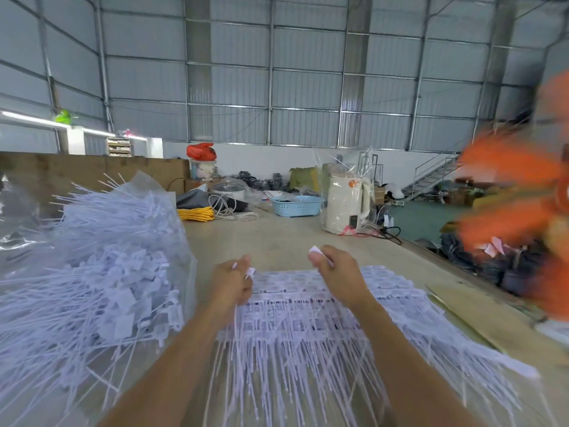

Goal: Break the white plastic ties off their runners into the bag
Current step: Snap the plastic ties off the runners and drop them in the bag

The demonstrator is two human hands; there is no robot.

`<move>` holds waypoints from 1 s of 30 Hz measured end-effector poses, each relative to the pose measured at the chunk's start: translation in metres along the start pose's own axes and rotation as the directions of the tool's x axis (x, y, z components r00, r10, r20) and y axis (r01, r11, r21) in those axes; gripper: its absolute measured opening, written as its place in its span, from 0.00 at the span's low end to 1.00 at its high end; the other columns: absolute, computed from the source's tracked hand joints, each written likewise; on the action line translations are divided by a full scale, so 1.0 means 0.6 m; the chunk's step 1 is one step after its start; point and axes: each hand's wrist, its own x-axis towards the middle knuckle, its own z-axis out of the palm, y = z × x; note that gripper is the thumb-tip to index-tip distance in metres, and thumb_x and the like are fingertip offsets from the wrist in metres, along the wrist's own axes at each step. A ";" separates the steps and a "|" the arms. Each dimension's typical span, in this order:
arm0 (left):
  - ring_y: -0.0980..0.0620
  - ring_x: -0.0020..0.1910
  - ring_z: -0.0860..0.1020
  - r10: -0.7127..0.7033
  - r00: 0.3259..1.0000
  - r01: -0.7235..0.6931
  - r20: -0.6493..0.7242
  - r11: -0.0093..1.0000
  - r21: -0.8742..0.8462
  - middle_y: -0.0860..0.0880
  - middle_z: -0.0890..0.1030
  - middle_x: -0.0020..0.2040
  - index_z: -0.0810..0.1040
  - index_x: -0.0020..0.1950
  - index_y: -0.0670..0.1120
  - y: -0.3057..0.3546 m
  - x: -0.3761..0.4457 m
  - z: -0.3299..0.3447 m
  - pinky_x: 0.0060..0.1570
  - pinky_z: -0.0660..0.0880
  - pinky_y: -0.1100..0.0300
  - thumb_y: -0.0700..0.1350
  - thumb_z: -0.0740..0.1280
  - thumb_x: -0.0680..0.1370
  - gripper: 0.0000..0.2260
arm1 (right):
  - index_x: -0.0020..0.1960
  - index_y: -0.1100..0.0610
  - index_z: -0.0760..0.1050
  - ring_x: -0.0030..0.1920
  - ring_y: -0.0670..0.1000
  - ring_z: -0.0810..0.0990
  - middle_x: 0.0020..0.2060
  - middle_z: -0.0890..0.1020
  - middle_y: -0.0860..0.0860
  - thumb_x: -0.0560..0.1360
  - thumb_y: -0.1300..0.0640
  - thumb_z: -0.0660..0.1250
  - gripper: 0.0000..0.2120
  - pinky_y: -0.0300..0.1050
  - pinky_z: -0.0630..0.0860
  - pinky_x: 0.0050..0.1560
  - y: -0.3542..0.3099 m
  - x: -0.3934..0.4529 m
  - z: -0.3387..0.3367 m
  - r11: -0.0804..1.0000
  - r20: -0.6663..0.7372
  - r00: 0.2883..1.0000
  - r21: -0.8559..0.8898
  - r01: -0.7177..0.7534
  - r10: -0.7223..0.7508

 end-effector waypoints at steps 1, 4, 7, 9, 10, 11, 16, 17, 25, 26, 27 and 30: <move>0.58 0.15 0.60 0.032 0.999 -0.030 0.022 0.998 -0.052 0.52 0.65 0.19 0.67 0.36 0.44 -0.010 -0.004 0.008 0.16 0.56 0.71 0.45 0.60 0.81 0.14 | 0.35 0.55 0.66 0.31 0.50 0.67 0.28 0.69 0.49 0.79 0.52 0.60 0.15 0.46 0.64 0.34 -0.010 0.001 0.005 0.999 0.002 1.000 0.048 0.013 -0.013; 0.55 0.18 0.67 0.120 0.991 -0.117 0.054 0.992 -0.043 0.49 0.71 0.23 0.71 0.40 0.42 -0.030 -0.012 0.028 0.19 0.63 0.66 0.42 0.60 0.82 0.11 | 0.39 0.56 0.65 0.35 0.52 0.67 0.31 0.68 0.50 0.79 0.54 0.61 0.12 0.46 0.63 0.36 -0.027 -0.003 0.030 0.999 0.105 0.994 -0.007 0.041 -0.040; 0.54 0.21 0.69 0.154 0.987 -0.156 0.042 0.987 0.050 0.49 0.74 0.24 0.73 0.42 0.41 -0.037 -0.009 0.035 0.21 0.65 0.64 0.40 0.61 0.81 0.08 | 0.45 0.57 0.70 0.39 0.51 0.68 0.37 0.71 0.52 0.80 0.55 0.60 0.07 0.43 0.61 0.38 -0.023 -0.005 0.046 0.998 0.166 0.984 -0.018 0.068 -0.064; 0.54 0.19 0.69 0.153 0.988 -0.154 0.015 0.985 0.075 0.48 0.74 0.23 0.74 0.41 0.41 -0.037 -0.003 0.040 0.20 0.65 0.65 0.38 0.61 0.81 0.09 | 0.52 0.62 0.73 0.41 0.50 0.68 0.40 0.71 0.53 0.80 0.57 0.59 0.08 0.41 0.61 0.40 -0.022 -0.003 0.054 0.996 0.216 0.973 -0.018 0.089 -0.083; 0.55 0.19 0.69 0.145 0.989 -0.145 0.012 0.986 0.083 0.47 0.74 0.24 0.74 0.40 0.41 -0.037 0.001 0.042 0.19 0.65 0.66 0.37 0.61 0.80 0.09 | 0.54 0.64 0.73 0.42 0.50 0.68 0.41 0.71 0.53 0.80 0.59 0.59 0.09 0.41 0.61 0.40 -0.022 0.000 0.059 0.995 0.238 0.967 -0.014 0.097 -0.090; 0.56 0.18 0.69 0.133 0.991 -0.134 0.018 0.987 0.086 0.46 0.74 0.24 0.75 0.40 0.41 -0.036 0.005 0.044 0.19 0.65 0.67 0.37 0.61 0.80 0.09 | 0.53 0.63 0.73 0.42 0.50 0.68 0.41 0.71 0.54 0.80 0.59 0.58 0.08 0.40 0.61 0.40 -0.023 0.003 0.062 0.995 0.254 0.962 -0.004 0.102 -0.098; 0.55 0.19 0.69 0.131 0.991 -0.130 -0.015 0.989 0.064 0.43 0.74 0.27 0.76 0.42 0.38 -0.041 0.016 0.041 0.21 0.66 0.67 0.37 0.61 0.80 0.09 | 0.48 0.56 0.68 0.37 0.50 0.69 0.40 0.71 0.55 0.79 0.63 0.57 0.04 0.35 0.65 0.30 -0.030 0.016 0.073 0.995 0.284 0.955 0.081 0.059 -0.080; 0.57 0.19 0.69 0.138 0.990 -0.137 -0.017 0.988 0.077 0.43 0.74 0.27 0.77 0.43 0.38 -0.041 0.018 0.038 0.20 0.66 0.67 0.37 0.60 0.81 0.09 | 0.49 0.58 0.70 0.37 0.50 0.69 0.39 0.72 0.54 0.79 0.63 0.58 0.03 0.32 0.64 0.30 -0.029 0.016 0.077 0.995 0.270 0.960 0.091 0.048 -0.071; 0.48 0.33 0.77 0.079 0.996 -0.078 -0.031 0.996 0.033 0.46 0.81 0.32 0.80 0.40 0.44 -0.037 0.018 0.044 0.35 0.72 0.58 0.51 0.60 0.81 0.17 | 0.52 0.58 0.68 0.39 0.51 0.74 0.41 0.77 0.54 0.78 0.60 0.61 0.03 0.44 0.68 0.39 -0.027 0.013 0.094 0.989 0.200 0.977 0.137 0.052 -0.079; 0.48 0.35 0.79 0.088 0.996 -0.086 -0.019 0.994 0.072 0.45 0.82 0.35 0.81 0.41 0.43 -0.037 0.017 0.044 0.38 0.74 0.57 0.54 0.61 0.80 0.18 | 0.51 0.57 0.67 0.38 0.52 0.74 0.41 0.77 0.54 0.78 0.60 0.61 0.04 0.44 0.69 0.39 -0.029 0.012 0.093 0.989 0.200 0.977 0.141 0.051 -0.079; 0.48 0.38 0.79 0.117 0.993 -0.116 0.002 0.984 0.132 0.45 0.82 0.37 0.81 0.43 0.42 -0.039 0.016 0.043 0.40 0.73 0.57 0.54 0.62 0.79 0.17 | 0.51 0.56 0.66 0.38 0.52 0.74 0.42 0.77 0.55 0.78 0.60 0.61 0.04 0.45 0.69 0.39 -0.032 0.012 0.093 0.988 0.204 0.976 0.148 0.051 -0.081; 0.49 0.38 0.77 0.228 0.973 -0.228 0.024 0.954 0.194 0.45 0.81 0.37 0.80 0.42 0.41 -0.044 0.013 0.039 0.39 0.71 0.59 0.47 0.65 0.79 0.11 | 0.57 0.57 0.66 0.45 0.53 0.76 0.47 0.79 0.54 0.78 0.56 0.63 0.10 0.46 0.72 0.45 -0.036 0.009 0.086 0.994 0.225 0.972 0.097 0.052 -0.073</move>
